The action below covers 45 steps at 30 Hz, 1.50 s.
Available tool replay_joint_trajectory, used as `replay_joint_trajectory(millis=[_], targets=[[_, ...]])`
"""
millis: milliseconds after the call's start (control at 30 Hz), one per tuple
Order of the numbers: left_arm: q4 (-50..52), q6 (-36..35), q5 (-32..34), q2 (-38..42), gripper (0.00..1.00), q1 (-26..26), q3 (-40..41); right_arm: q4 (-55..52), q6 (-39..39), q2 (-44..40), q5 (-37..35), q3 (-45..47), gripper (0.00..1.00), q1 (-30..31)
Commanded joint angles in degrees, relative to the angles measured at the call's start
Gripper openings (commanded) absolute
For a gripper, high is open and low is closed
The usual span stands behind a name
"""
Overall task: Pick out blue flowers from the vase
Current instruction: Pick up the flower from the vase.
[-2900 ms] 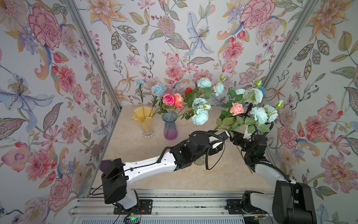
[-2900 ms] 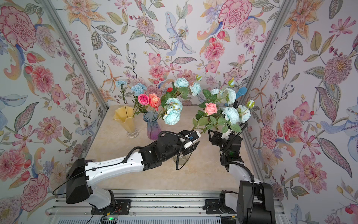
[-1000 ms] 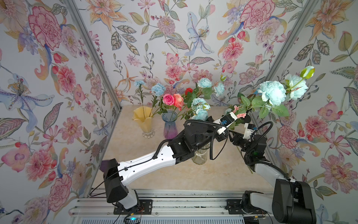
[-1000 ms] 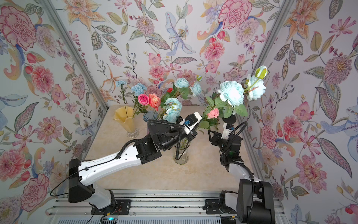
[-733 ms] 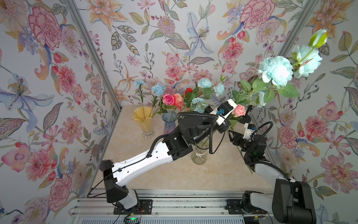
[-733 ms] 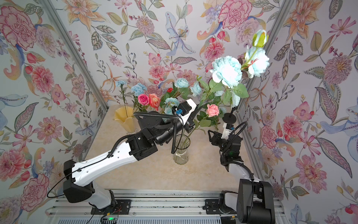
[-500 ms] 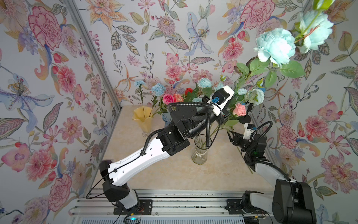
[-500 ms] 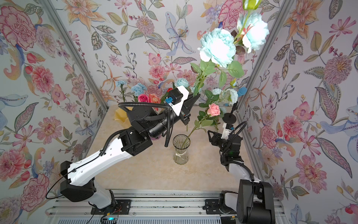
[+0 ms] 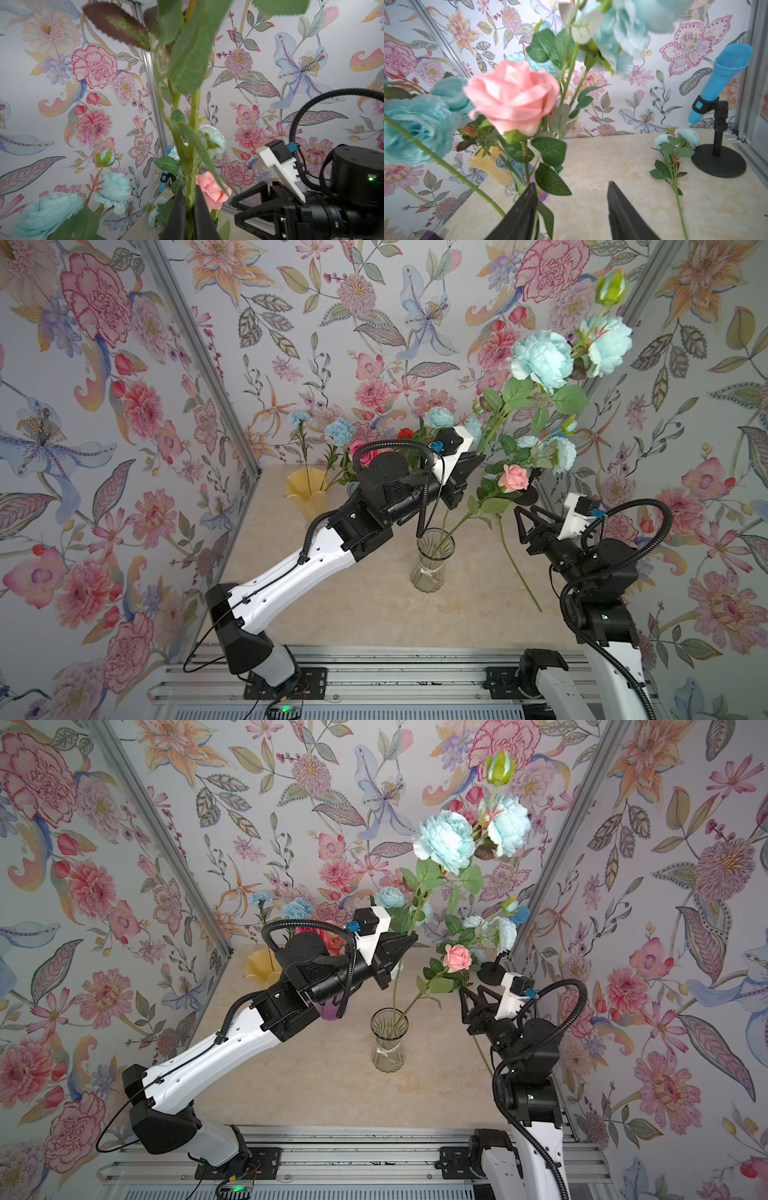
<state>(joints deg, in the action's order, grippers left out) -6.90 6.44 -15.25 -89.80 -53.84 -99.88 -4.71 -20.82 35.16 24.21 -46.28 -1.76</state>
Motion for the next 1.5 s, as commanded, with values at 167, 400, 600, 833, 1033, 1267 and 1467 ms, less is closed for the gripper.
replay_joint_trajectory(millis=[167, 400, 600, 833, 1033, 1267, 1467], targets=[[-4.92, 6.44, -8.43, 4.97, 0.00, 2.19, 2.17, -11.22, 2.54, -5.05, 10.25, -11.30, 0.54, 1.32], [-9.05, 9.49, -12.52, 6.13, 0.00, 3.48, 4.63, 2.68, -7.12, -0.98, 25.37, -15.35, 0.53, 1.37], [-10.76, 10.94, -14.91, 5.22, 0.00, 3.48, 4.49, 13.34, -10.21, 5.85, 30.59, -18.59, 0.52, 5.94], [-11.79, 11.79, -16.35, 3.72, 0.00, 3.63, 3.65, -0.47, 7.02, 14.60, 23.67, -27.50, 0.52, 19.94], [-12.86, 13.59, -17.86, 2.49, 0.00, 4.97, 3.37, -4.71, 14.40, 21.84, 17.63, -34.24, 0.50, 26.92], [-12.53, 13.29, -17.38, 3.05, 0.00, 5.58, 3.90, -5.81, 17.02, 23.28, 11.74, -35.76, 0.44, 27.45], [-13.19, 14.00, -18.06, 2.93, 0.00, 5.67, 4.07, -5.81, 17.39, 23.80, 9.68, -34.96, 0.43, 27.60]])
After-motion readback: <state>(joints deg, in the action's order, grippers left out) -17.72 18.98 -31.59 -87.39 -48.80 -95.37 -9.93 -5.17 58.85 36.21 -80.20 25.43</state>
